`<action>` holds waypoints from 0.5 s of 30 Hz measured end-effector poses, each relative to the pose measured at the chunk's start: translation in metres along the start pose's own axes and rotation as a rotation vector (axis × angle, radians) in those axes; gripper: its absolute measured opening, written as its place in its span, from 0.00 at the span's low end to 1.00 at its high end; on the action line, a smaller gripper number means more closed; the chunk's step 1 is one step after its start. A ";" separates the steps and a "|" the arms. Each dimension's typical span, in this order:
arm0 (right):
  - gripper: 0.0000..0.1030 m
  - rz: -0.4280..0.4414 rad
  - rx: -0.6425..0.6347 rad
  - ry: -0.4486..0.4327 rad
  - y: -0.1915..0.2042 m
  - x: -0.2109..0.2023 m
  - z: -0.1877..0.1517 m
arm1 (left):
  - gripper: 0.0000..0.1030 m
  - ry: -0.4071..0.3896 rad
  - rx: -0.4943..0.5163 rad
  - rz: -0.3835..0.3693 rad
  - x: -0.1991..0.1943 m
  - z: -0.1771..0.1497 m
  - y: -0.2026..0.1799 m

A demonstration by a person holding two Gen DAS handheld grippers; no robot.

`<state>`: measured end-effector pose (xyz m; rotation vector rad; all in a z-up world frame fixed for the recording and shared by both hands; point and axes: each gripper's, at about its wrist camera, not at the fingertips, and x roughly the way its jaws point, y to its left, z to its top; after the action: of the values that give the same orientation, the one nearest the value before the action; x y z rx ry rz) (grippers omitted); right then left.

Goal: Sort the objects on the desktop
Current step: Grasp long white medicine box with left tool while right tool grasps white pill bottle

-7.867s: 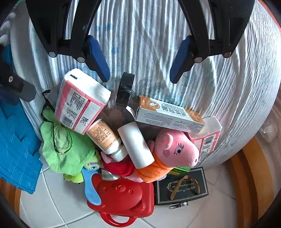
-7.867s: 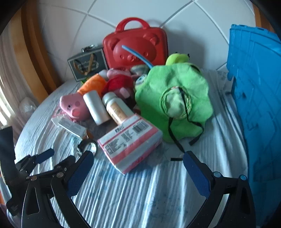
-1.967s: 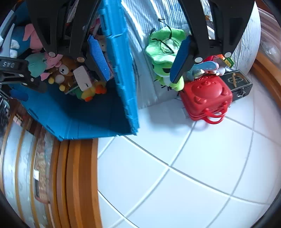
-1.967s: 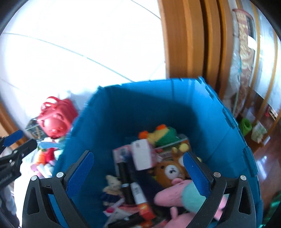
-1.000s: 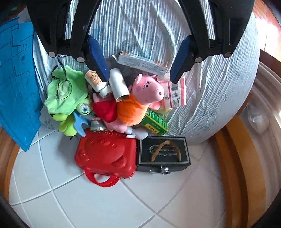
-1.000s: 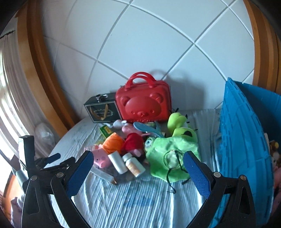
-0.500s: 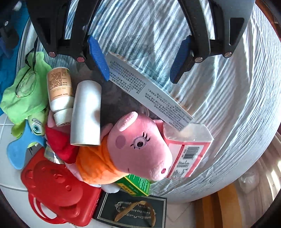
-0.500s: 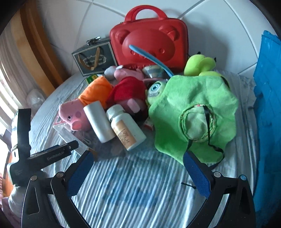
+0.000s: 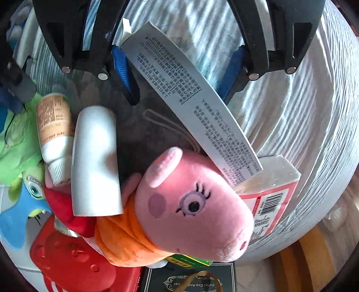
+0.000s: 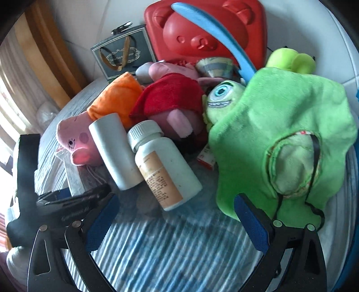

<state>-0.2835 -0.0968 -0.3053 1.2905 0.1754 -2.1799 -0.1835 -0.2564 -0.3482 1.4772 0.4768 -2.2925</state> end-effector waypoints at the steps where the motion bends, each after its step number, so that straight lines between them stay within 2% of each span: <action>1: 1.00 -0.007 -0.018 0.002 0.003 0.002 0.001 | 0.63 -0.002 0.017 0.004 -0.002 -0.004 0.004; 4: 1.00 -0.024 -0.037 0.022 0.005 0.008 0.004 | 0.56 -0.013 0.059 0.053 -0.007 -0.017 0.025; 5: 1.00 -0.023 -0.036 0.031 0.005 0.011 0.005 | 0.51 -0.012 0.064 0.068 -0.006 -0.019 0.030; 8: 1.00 -0.047 -0.039 0.043 0.005 0.019 0.010 | 0.45 -0.016 0.038 0.043 -0.006 -0.021 0.046; 9: 0.98 -0.056 -0.039 0.046 0.005 0.020 0.011 | 0.44 -0.018 0.036 0.051 -0.006 -0.021 0.048; 11: 0.87 -0.078 -0.051 0.058 0.006 0.025 0.014 | 0.44 -0.022 0.035 0.049 -0.006 -0.019 0.048; 15: 0.80 -0.116 -0.105 0.081 0.011 0.038 0.018 | 0.44 -0.028 0.049 0.036 -0.004 -0.020 0.040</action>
<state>-0.3038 -0.1291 -0.3256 1.3398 0.4015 -2.1842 -0.1470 -0.2815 -0.3560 1.4623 0.3848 -2.3092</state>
